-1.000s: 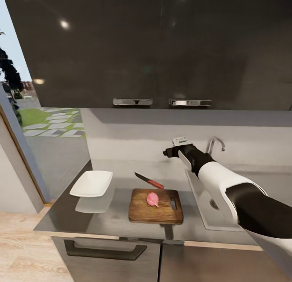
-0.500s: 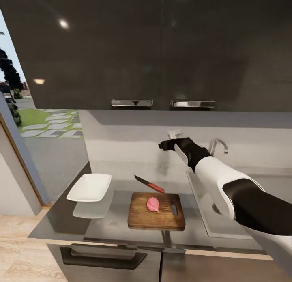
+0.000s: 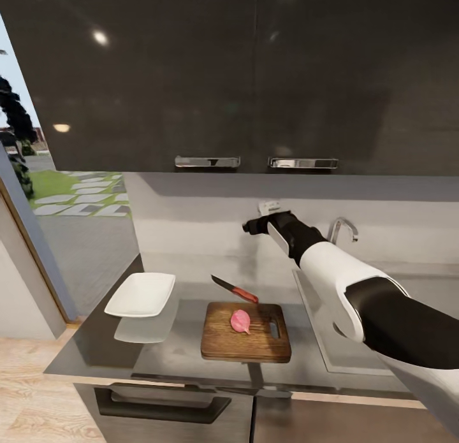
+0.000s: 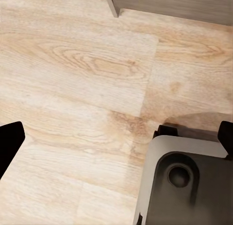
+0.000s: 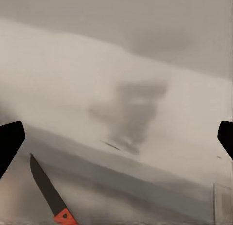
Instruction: In the kitchen, take the Vidalia onion out of the sink, dice it on the chopping board with the paring knife, put the diced onion into the bowl on the countertop, then place both the paring knife and the chopping board into the sink.
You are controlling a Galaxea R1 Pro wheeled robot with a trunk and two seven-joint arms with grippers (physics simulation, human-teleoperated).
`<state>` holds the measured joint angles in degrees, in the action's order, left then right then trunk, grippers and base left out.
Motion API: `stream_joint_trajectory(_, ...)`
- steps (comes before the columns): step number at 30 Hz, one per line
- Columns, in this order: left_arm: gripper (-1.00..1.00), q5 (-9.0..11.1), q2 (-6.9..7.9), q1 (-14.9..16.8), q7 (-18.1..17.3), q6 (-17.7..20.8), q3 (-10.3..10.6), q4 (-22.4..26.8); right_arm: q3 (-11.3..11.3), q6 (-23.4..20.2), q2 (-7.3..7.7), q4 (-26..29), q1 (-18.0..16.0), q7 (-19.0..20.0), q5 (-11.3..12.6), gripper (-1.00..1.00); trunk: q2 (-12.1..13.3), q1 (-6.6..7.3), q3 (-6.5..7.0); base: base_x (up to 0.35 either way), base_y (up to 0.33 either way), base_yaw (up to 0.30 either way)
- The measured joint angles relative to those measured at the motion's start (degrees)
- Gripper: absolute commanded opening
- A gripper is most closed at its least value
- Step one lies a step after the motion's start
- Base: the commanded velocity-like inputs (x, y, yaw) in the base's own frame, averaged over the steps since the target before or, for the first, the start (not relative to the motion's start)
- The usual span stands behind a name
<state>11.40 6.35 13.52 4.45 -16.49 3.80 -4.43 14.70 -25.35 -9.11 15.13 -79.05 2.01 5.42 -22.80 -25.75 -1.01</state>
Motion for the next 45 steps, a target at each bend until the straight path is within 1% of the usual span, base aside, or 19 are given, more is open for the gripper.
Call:
stream_joint_trajectory(11,1.0,0.0,0.0,0.0,0.08,0.0,0.0,0.0,0.01,-3.53,0.1,-3.55,0.0,-0.23,-0.07,1.0,0.0,0.0,0.0,0.0,0.0,0.0)
stream_joint_trajectory(12,1.0,0.0,0.0,0.0,0.08,0.01,-0.01,0.01,0.04,-6.44,0.12,-8.31,0.03,-0.29,-0.08,1.0,-0.01,0.01,-0.02,0.0,0.0,0.0)
stream_joint_trajectory(18,1.0,0.0,0.0,0.0,0.1,0.16,0.0,0.0,0.02,-6.47,0.17,-12.07,-0.01,-0.25,-0.08,1.0,0.0,0.0,0.0,0.0,0.0,0.0)
stream_joint_trajectory(25,1.0,0.0,-0.04,0.0,0.1,0.26,0.0,0.0,0.0,-6.46,0.16,-13.74,0.03,-0.1,-0.02,1.0,0.0,0.0,0.0,0.0,0.0,0.0)
stream_joint_trajectory(38,1.0,0.0,-0.07,0.0,0.17,0.26,0.0,0.0,0.0,-6.43,0.04,-13.93,0.25,0.0,0.06,1.0,0.0,0.0,0.0,0.0,0.0,0.0)
stream_joint_trajectory(45,1.0,0.0,-0.09,0.0,0.17,0.26,0.0,0.0,0.0,-6.46,-0.35,-13.97,0.26,0.01,0.08,1.0,0.01,0.0,-0.1,0.0,0.0,0.0)
